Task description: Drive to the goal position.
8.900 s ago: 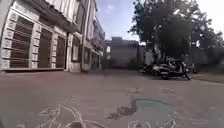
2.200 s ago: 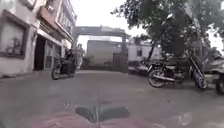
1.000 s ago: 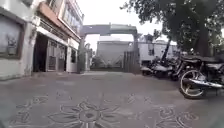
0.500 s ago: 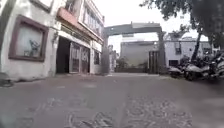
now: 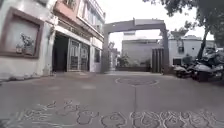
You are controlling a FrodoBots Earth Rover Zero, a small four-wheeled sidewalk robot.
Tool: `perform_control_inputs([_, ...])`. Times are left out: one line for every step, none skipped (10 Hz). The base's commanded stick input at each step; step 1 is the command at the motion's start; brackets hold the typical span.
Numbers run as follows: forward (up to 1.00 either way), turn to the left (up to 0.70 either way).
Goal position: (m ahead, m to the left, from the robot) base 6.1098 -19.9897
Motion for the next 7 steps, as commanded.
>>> perform_control_inputs([1.00, 0.06])
perform_control_inputs([1.00, -0.12])
perform_control_inputs([1.00, -0.32])
perform_control_inputs([1.00, -0.34])
perform_control_inputs([1.00, -0.11])
perform_control_inputs([1.00, 0.06])
perform_control_inputs([1.00, 0.06])
